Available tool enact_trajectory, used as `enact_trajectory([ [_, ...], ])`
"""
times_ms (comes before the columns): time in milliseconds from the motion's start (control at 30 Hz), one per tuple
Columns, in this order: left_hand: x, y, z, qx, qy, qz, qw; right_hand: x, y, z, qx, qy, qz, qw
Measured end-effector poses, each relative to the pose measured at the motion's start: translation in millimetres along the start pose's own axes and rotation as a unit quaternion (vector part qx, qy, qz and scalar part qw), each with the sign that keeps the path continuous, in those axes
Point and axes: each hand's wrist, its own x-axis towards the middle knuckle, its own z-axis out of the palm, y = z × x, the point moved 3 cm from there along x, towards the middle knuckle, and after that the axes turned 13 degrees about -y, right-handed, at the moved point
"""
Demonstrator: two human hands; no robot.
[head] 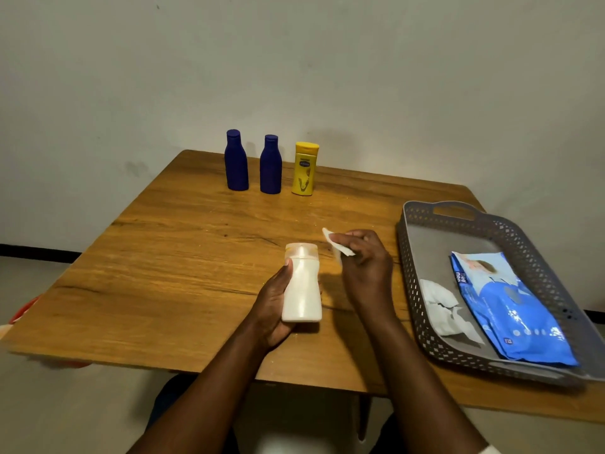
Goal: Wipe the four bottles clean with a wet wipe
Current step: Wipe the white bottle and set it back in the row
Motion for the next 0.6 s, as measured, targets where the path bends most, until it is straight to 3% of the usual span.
enact_trajectory([
  [133, -2.3, 0.3, 3.6, -0.013, -0.001, 0.019, 1.0, 4.7, 9.0, 28.2, 0.006, -0.08, 0.009, 0.997],
  [267, -2.7, 1.4, 5.3, -0.009, -0.004, 0.026, 1.0, -13.7, 23.1, 35.0, 0.029, -0.049, 0.014, 0.998],
  [433, -1.3, 2.4, 2.4, -0.054, 0.02, 0.02, 0.998, -51.8, 28.5, 40.4, -0.003, -0.068, 0.0, 0.998],
  [600, -0.3, 3.1, -1.7, -0.071, 0.046, 0.033, 0.996, -84.4, 28.6, 34.7, -0.043, -0.031, -0.028, 0.998],
])
